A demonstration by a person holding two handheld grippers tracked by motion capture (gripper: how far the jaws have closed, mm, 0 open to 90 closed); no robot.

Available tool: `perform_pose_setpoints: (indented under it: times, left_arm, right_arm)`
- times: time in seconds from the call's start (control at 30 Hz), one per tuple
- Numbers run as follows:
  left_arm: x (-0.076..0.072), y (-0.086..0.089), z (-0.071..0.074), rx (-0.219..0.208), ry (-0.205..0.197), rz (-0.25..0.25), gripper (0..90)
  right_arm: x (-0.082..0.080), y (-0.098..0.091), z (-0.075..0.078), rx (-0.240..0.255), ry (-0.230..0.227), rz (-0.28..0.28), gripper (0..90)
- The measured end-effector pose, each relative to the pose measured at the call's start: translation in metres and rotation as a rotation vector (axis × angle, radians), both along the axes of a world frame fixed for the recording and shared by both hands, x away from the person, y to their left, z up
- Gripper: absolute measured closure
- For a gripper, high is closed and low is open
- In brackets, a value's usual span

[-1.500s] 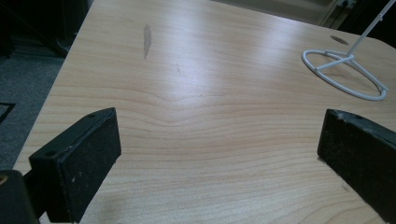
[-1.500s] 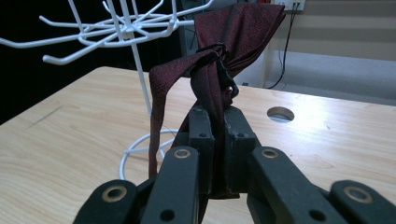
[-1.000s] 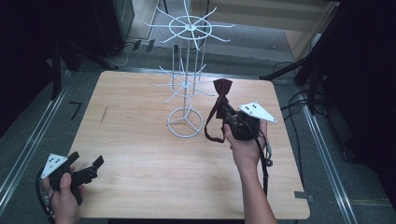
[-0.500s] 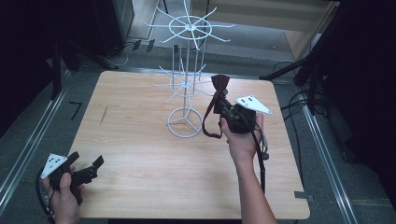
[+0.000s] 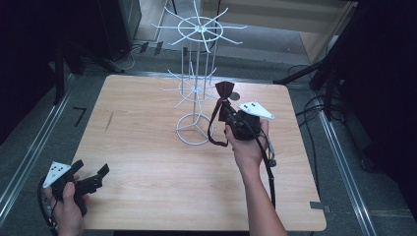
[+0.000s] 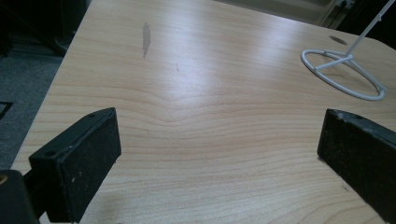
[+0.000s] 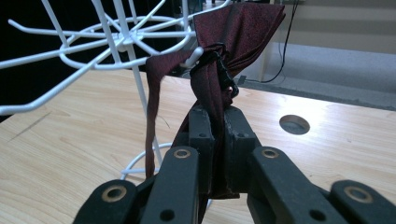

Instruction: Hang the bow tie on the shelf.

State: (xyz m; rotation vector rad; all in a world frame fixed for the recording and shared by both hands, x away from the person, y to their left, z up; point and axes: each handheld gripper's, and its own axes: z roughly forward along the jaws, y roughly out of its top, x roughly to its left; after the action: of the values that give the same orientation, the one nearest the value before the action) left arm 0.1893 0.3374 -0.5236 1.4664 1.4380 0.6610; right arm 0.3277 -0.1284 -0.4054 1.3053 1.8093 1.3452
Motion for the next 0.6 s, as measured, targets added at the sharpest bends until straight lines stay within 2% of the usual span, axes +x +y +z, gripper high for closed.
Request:
perform_pose_setpoints:
  times: [0.17,0.6]
  left_arm:
    - [0.000,0.000,0.000,-0.002,0.000,0.001,0.1]
    - [0.000,0.000,0.000,-0.001,0.000,0.002,0.1]
  right_arm:
    - [0.004,0.008,-0.009,-0.012,0.014,0.006,85.0]
    - [0.013,0.017,-0.020,-0.022,0.026,0.003,84.8]
